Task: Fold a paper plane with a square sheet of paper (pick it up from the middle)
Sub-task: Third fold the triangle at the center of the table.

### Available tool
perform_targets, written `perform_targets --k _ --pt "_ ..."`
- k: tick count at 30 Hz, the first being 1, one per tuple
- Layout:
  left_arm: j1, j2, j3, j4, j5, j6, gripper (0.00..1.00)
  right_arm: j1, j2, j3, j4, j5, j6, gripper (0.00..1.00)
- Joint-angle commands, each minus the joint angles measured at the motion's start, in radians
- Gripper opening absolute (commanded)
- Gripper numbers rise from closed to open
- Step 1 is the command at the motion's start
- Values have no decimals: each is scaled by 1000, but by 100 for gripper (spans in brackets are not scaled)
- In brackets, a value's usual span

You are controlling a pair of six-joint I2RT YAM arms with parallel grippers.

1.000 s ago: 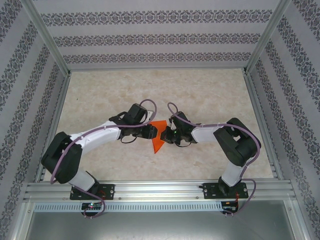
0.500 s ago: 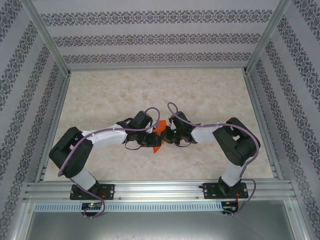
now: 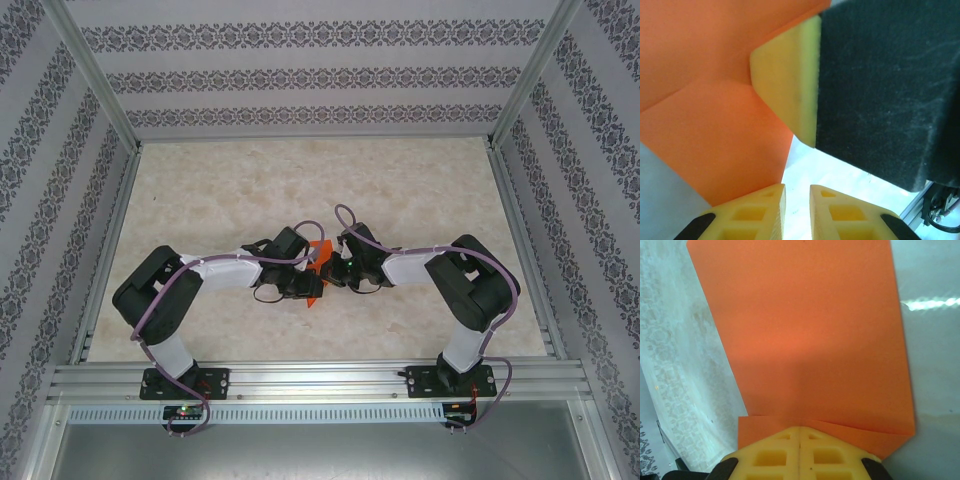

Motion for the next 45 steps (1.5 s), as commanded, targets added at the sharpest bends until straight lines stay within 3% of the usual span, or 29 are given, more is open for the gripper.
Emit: perform_targets --k 1,19,33,39,45 --pt "-14 3 -3 8 -57 7 21 2 41 -19 -60 46 8 4" --pt "-14 43 -64 19 -27 -9 20 1 48 5 -113 63 -18 5" --pt "-14 -87 -132 -81 -31 13 19 0 52 5 -126 79 -18 5" --pt "-14 -180 -84 -62 17 -20 21 4 52 6 -125 75 -17 5" --pt "-14 -130 -23 11 73 -71 22 6 57 10 -128 78 -15 5"
